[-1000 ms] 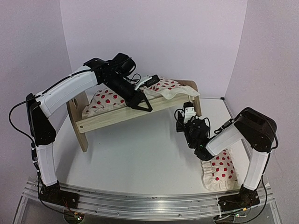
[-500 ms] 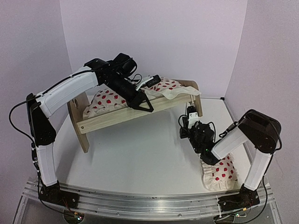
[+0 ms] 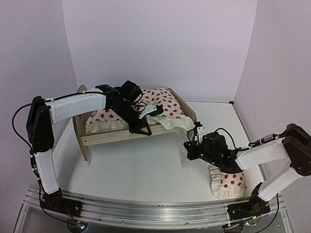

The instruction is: Set up the pet bed

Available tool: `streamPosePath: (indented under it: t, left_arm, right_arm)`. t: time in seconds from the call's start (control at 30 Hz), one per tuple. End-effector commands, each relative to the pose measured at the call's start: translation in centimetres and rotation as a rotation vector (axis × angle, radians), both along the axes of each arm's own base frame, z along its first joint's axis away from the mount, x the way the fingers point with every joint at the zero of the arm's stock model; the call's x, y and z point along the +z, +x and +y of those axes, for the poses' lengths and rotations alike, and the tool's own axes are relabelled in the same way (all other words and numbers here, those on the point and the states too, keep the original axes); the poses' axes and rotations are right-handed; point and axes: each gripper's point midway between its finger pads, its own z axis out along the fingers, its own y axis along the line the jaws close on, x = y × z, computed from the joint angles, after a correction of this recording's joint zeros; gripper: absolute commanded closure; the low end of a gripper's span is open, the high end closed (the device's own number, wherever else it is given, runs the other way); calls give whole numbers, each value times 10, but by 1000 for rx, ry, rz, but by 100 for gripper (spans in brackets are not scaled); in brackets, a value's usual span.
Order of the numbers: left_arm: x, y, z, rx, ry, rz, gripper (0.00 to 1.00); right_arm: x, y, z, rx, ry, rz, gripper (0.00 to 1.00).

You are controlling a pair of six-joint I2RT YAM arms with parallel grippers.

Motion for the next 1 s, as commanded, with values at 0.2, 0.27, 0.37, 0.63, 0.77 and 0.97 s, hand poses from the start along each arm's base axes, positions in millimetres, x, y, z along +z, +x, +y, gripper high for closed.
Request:
streamPosePath:
  t: [0.2, 0.27, 0.37, 0.63, 0.77, 0.97]
  left_arm:
    - [16, 36, -19, -112, -139, -311, 100]
    - [-2, 30, -16, -141, -113, -297, 99]
    - [-19, 24, -14, -187, -95, -305, 91]
    - [-6, 19, -21, -267, -151, -391, 37]
    - [38, 1, -17, -317, -252, -531, 33]
    - [41, -74, -28, -243, -402, -330, 39]
  right_arm:
    - [-55, -61, 33, 255, 51, 404, 100]
    - [-54, -71, 40, 307, 77, 449, 100]
    - [-51, -75, 47, 334, 102, 496, 100]
    - [-45, -77, 54, 349, 159, 603, 100]
    - [-39, -79, 53, 349, 193, 650, 100]
    - [-26, -76, 50, 306, 253, 692, 100]
